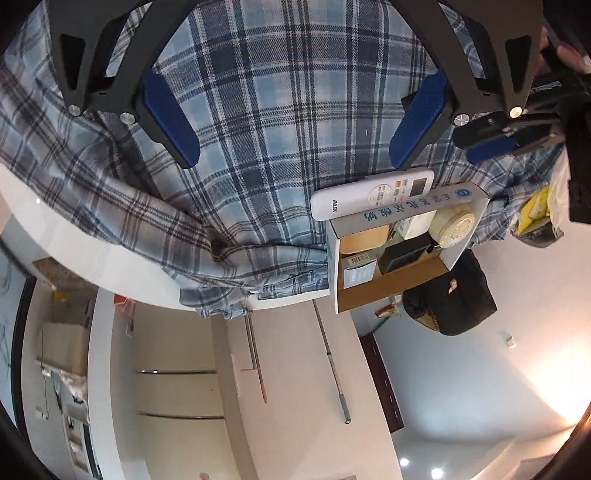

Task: Organize rigid objects
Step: 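Reach down and close the left tool on the black UNNY box, then close the right tool on the white AUX remote while the left tool holds the UNNY box, then carry the UNNY box and the AUX remote over the cardboard box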

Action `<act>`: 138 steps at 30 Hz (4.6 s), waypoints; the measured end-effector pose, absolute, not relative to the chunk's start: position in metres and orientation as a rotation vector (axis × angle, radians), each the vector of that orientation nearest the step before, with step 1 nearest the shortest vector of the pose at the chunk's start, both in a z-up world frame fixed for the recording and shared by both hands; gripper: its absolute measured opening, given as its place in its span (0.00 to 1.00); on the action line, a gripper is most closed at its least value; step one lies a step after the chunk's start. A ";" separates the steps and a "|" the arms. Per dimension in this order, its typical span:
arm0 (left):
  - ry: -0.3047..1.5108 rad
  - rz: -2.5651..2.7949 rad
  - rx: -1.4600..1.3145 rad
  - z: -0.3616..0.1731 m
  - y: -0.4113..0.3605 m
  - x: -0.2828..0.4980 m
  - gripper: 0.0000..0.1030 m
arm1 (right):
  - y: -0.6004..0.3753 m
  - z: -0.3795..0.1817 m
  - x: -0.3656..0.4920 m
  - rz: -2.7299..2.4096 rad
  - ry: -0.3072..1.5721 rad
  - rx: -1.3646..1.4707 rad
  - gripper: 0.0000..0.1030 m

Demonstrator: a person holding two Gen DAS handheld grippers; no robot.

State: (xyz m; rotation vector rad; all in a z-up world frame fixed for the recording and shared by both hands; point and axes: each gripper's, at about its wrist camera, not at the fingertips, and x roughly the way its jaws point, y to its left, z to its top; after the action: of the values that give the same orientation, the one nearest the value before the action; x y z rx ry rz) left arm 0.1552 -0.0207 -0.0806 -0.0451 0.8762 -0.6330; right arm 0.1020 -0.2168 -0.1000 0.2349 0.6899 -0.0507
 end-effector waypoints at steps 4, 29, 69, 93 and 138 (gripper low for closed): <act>0.885 -0.674 0.002 -0.082 -0.032 0.151 0.51 | -0.220 -0.104 0.105 -0.037 0.709 0.264 0.99; 0.976 -0.650 0.219 -0.101 -0.062 0.136 0.35 | -0.219 -0.108 0.102 -0.016 0.728 0.286 0.99; 0.709 -0.302 -0.181 -0.058 0.045 0.151 0.35 | -0.140 -0.106 0.227 -0.021 0.986 0.049 0.93; 0.715 -0.352 -0.130 -0.058 0.031 0.147 0.35 | -0.154 -0.129 0.219 0.372 1.055 -0.011 0.87; 0.708 -0.328 -0.125 -0.059 0.032 0.147 0.35 | -0.092 -0.143 0.172 0.260 1.005 -0.207 0.38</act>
State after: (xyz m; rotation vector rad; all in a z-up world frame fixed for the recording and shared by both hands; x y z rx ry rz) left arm 0.1468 0.0317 -0.0589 -0.1252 0.7078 -0.3278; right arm 0.1723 -0.0919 -0.1426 -0.2069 1.0050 0.2601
